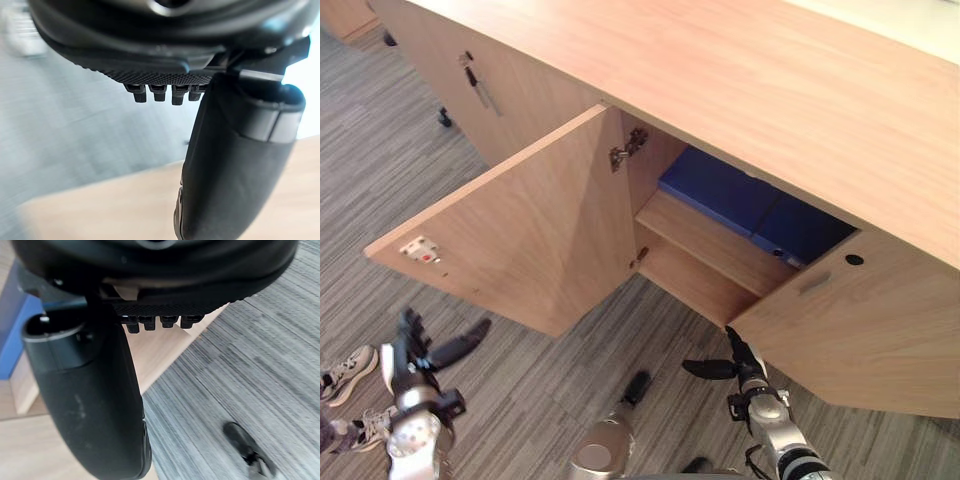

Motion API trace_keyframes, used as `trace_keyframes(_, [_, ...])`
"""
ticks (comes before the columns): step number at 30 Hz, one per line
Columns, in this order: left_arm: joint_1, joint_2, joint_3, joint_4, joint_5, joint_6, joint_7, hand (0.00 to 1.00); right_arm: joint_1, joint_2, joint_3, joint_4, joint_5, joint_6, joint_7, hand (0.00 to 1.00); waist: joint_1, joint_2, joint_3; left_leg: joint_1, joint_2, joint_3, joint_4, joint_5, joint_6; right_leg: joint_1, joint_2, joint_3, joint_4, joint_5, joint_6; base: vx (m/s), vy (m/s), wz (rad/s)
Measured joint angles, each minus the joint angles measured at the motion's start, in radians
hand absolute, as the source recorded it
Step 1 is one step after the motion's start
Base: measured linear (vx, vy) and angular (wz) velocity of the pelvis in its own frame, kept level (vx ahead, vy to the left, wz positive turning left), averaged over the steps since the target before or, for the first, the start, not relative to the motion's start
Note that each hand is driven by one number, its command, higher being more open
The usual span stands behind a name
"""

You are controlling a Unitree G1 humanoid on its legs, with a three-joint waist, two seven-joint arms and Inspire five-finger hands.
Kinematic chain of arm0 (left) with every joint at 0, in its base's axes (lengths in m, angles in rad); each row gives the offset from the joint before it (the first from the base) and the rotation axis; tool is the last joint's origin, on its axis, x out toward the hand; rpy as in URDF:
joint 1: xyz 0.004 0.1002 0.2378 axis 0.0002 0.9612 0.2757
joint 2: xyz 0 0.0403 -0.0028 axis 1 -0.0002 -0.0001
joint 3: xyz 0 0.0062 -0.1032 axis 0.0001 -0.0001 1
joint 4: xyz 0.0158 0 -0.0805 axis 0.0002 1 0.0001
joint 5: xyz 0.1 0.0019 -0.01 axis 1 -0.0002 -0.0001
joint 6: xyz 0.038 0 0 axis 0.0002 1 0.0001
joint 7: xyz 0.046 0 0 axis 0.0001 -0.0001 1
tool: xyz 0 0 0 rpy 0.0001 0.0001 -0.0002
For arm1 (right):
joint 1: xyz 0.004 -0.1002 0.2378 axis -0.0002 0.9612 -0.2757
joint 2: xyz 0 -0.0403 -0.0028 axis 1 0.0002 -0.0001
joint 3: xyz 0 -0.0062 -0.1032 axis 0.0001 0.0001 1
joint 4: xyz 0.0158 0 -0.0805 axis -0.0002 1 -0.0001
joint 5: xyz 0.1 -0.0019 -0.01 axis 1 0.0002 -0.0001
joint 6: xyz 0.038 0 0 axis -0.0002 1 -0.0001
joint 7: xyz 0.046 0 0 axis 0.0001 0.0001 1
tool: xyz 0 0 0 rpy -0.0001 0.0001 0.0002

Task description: Walk over to the cabinet, pick up the folder, carry it to the office cabinet, place the folder inside the office cabinet, then close the office cabinet door

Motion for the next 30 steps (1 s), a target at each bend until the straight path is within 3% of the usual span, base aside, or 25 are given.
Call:
trace_keyframes(5, [-0.055,0.094,0.000,-0.075,0.003,-0.030,-0.003,1.00,0.096,0.008,-0.018,-0.016,0.000,0.000,0.019,1.00,-0.003,0.009,0.005,0.000,0.015,0.023,0.000,-0.004,0.006,0.000,0.011,0.012,-0.004,-0.003,0.004,-0.12,-0.022,0.00])
trace_keyframes(9, [-0.062,0.084,-0.016,-0.115,-0.002,-0.031,0.018,1.00,0.141,0.011,-0.052,-0.016,0.001,0.001,0.028,1.00,-0.027,0.003,0.002,-0.008,0.023,0.051,0.000,0.003,0.003,-0.018,0.012,0.040,-0.002,0.003,0.006,-0.01,-0.034,-0.19])
trace_keyframes(12, [-0.040,0.072,-0.013,-0.114,-0.001,-0.032,0.037,1.00,0.170,0.015,-0.079,-0.016,0.000,0.001,0.031,1.00,-0.023,-0.012,-0.006,-0.010,0.025,0.077,0.001,0.010,0.012,-0.027,0.009,0.063,-0.002,0.009,0.015,0.04,-0.033,-0.14])
trace_keyframes(14, [-0.011,0.037,-0.013,-0.124,-0.001,-0.031,0.043,1.00,0.167,0.018,-0.096,-0.020,0.000,0.001,0.033,1.00,-0.025,-0.017,-0.010,-0.007,0.026,0.102,0.006,0.010,0.013,-0.029,0.007,0.089,-0.002,0.009,0.015,0.01,-0.005,-0.12])
trace_keyframes(18, [0.121,-0.118,-0.040,-0.220,0.000,-0.032,0.047,1.00,0.167,0.031,-0.112,-0.034,0.000,0.001,0.033,1.00,-0.026,-0.027,-0.016,0.009,0.037,0.157,0.006,0.011,0.013,-0.031,0.006,0.132,0.003,0.013,0.011,-0.07,0.018,-0.26])
trace_keyframes(23, [0.307,-0.247,-0.274,-0.242,0.024,-0.011,0.027,1.00,0.170,0.060,-0.157,-0.007,0.001,0.002,0.023,1.00,-0.038,-0.028,-0.018,0.019,0.066,0.208,0.000,0.005,0.011,-0.059,0.017,0.191,0.017,0.018,-0.004,-0.16,0.021,-0.30])
trace_keyframes(27, [0.353,-0.279,-0.468,-0.239,0.094,-0.006,-0.047,1.00,0.180,0.073,-0.173,0.013,0.006,0.011,0.019,1.00,-0.069,-0.027,-0.019,0.006,0.079,0.243,0.000,0.003,0.017,-0.075,0.024,0.210,0.017,0.019,0.003,-0.13,0.036,-0.05])
trace_keyframes(30, [0.316,-0.277,-0.614,-0.204,0.177,0.000,-0.123,1.00,0.170,0.076,-0.170,0.011,0.008,0.011,0.015,1.00,-0.102,-0.025,-0.026,0.004,0.087,0.279,0.000,0.003,0.017,-0.091,0.029,0.258,0.017,0.019,0.003,-0.07,0.036,-0.27])
